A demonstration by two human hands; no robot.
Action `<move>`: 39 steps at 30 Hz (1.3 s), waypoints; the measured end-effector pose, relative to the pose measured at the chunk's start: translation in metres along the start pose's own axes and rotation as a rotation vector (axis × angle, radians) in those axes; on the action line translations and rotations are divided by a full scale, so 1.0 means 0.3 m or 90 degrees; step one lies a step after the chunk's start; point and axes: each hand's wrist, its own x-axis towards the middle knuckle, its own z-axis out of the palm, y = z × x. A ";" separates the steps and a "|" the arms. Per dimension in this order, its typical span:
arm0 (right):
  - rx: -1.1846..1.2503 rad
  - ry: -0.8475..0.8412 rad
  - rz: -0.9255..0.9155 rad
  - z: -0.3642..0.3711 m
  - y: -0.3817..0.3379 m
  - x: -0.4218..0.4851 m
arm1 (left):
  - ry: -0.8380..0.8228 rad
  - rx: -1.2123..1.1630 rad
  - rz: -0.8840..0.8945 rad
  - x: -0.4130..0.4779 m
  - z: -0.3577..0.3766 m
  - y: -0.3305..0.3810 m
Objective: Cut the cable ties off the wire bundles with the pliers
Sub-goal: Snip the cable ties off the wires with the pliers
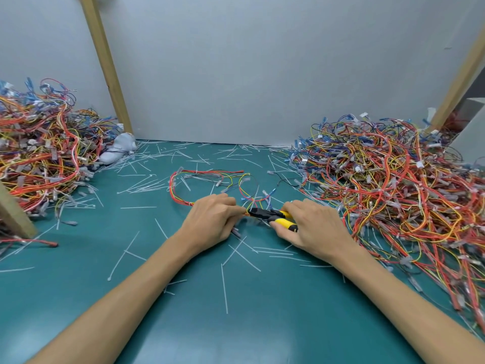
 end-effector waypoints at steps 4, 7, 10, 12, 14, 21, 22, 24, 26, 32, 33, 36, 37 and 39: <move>0.024 -0.086 0.025 0.006 0.016 0.011 | -0.020 0.002 -0.028 -0.003 0.011 0.011; 0.074 -0.118 0.034 -0.018 0.035 0.024 | -0.023 0.028 -0.041 -0.007 0.022 0.019; 0.170 -0.123 0.026 -0.034 0.009 0.024 | -0.050 0.029 -0.082 -0.001 0.031 0.025; 0.133 -0.103 0.007 -0.028 -0.023 0.022 | -0.056 0.010 -0.106 0.000 0.035 0.022; 0.092 -0.083 0.017 -0.020 -0.023 0.018 | -0.046 -0.022 -0.117 -0.005 0.034 0.018; -0.024 -0.053 0.036 0.015 0.027 -0.021 | -0.031 -0.029 -0.115 -0.007 0.041 0.018; -0.032 -0.047 0.035 0.018 0.028 -0.021 | -0.029 -0.030 -0.115 -0.008 0.040 0.018; -0.033 -0.027 0.037 0.020 0.031 -0.021 | -0.030 -0.034 -0.117 -0.009 0.038 0.015; -0.017 -0.005 0.040 0.023 0.031 -0.022 | -0.030 -0.039 -0.115 -0.011 0.038 0.014; 0.034 0.011 0.055 0.023 0.032 -0.026 | 0.001 -0.015 -0.078 -0.011 0.036 0.017; 0.041 0.015 0.057 0.022 0.030 -0.025 | 0.007 -0.006 -0.067 -0.010 0.036 0.019; 0.047 0.007 0.056 0.022 0.024 -0.022 | 0.018 0.011 -0.042 -0.008 0.031 0.025; 0.049 0.002 0.054 0.022 0.024 -0.021 | 0.021 0.014 -0.037 -0.008 0.032 0.025; 0.054 0.003 0.048 0.022 0.025 -0.023 | 0.020 0.018 -0.041 -0.010 0.032 0.026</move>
